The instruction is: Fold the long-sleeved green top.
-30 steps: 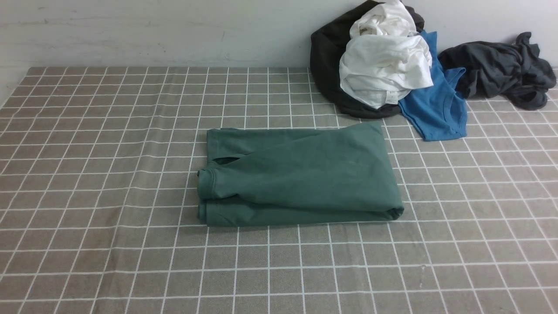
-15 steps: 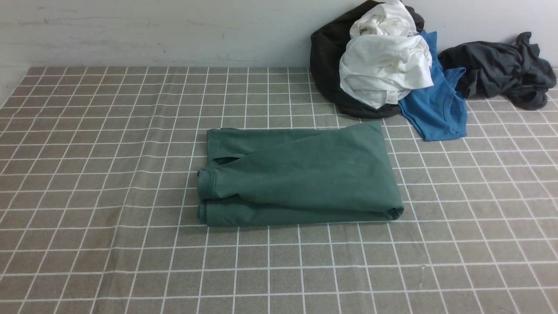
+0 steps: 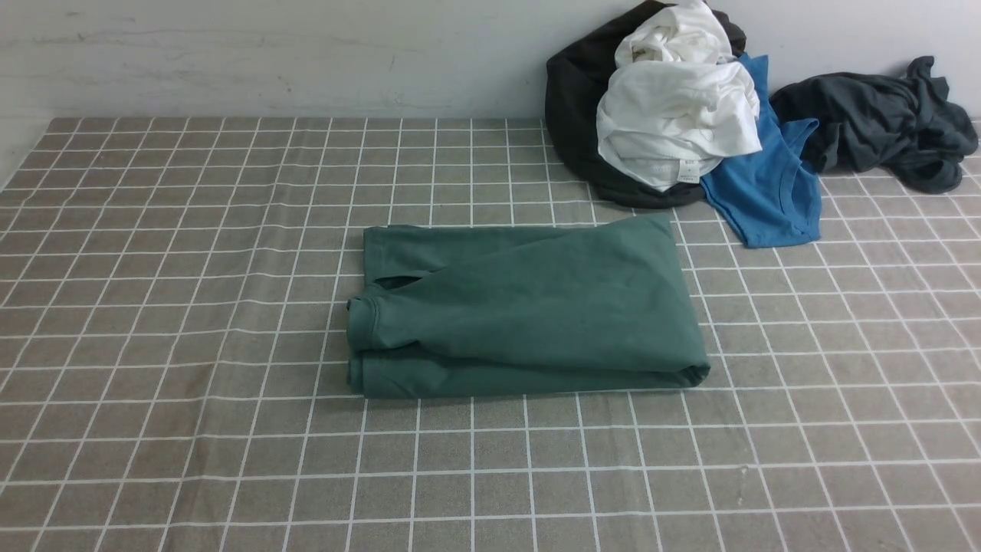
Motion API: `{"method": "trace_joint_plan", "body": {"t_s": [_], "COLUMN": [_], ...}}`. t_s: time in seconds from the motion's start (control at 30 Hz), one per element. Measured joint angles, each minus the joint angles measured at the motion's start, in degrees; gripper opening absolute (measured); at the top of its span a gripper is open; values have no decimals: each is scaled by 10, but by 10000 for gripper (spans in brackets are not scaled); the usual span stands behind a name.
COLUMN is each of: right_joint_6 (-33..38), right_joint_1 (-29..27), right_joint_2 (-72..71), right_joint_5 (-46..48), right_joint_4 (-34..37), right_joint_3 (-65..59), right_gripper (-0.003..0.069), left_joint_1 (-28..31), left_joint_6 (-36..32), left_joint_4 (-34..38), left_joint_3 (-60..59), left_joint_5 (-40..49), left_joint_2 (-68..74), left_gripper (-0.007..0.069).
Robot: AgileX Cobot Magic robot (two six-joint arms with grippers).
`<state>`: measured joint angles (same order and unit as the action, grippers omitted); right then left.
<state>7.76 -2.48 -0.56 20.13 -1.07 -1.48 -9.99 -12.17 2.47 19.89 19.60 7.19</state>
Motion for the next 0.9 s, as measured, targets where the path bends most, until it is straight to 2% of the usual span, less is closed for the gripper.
{"method": "trace_joint_plan", "body": {"t_s": [0.23,0.9], "right_joint_6": [-70,-74], "right_joint_1": [0,0], "right_joint_2": [0,0], "right_joint_5": [0,0], "right_joint_4": [0,0], "right_joint_3": [0,0], "right_gripper": [-14,-14], "left_joint_1": [0,0], "left_joint_6": [0,0], "left_joint_4": [0,0], "left_joint_3": [0,0], "left_joint_5": [0,0], "left_joint_2": [0,0], "left_gripper": [-7,-7]}}
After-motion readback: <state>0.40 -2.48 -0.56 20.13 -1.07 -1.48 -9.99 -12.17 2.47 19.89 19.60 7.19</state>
